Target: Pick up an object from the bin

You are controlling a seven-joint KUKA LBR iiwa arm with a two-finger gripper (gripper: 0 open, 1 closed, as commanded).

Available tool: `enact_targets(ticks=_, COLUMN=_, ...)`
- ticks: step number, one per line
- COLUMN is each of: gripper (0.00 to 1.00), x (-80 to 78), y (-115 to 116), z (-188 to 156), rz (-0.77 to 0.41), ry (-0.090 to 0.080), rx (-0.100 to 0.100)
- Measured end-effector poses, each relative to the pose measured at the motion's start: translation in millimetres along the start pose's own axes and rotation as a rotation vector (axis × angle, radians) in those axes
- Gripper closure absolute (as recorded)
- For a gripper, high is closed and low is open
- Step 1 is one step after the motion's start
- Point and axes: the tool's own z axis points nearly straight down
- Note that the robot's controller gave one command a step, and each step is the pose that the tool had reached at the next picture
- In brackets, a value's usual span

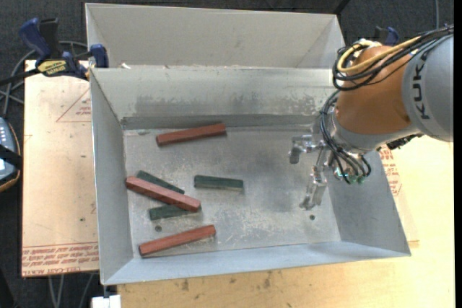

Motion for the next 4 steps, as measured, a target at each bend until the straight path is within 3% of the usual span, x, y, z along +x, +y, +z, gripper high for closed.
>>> enact_targets(ticks=1, gripper=0.0, x=-31.8, y=66, z=17, rz=-0.003, ry=-0.011, rx=-0.003)
enact_targets(ticks=2, gripper=0.0, x=-35.0, y=104, z=54, rz=-0.095, ry=-0.006, rx=-0.001)
enact_targets(ticks=3, gripper=1.0, x=-35.6, y=102, z=53, rz=-0.094, ry=-0.008, rx=0.001)
enact_targets(ticks=4, gripper=0.0, x=-35.6, y=103, z=53, rz=-0.094, ry=-0.008, rx=0.001)
